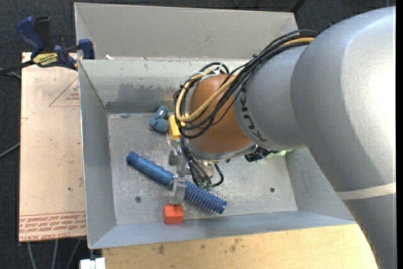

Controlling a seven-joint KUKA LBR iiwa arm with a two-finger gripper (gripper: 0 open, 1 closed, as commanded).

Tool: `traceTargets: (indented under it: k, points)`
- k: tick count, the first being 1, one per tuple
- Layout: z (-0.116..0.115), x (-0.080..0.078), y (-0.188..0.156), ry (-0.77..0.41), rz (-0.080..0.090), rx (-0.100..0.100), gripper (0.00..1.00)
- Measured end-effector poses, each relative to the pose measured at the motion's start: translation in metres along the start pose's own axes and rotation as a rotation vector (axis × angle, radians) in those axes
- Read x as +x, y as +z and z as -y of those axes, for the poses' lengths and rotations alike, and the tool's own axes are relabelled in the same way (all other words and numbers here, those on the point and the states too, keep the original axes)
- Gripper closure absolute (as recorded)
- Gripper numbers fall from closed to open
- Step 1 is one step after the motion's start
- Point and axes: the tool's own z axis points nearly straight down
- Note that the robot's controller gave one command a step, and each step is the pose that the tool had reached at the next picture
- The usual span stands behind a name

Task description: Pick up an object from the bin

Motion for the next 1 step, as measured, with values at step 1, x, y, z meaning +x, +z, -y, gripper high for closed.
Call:
traceTargets:
  k: [1]
  points:
    - [-0.0002, 0.0013, 0.0006, -0.001, -0.004, 0.0, 1.0]
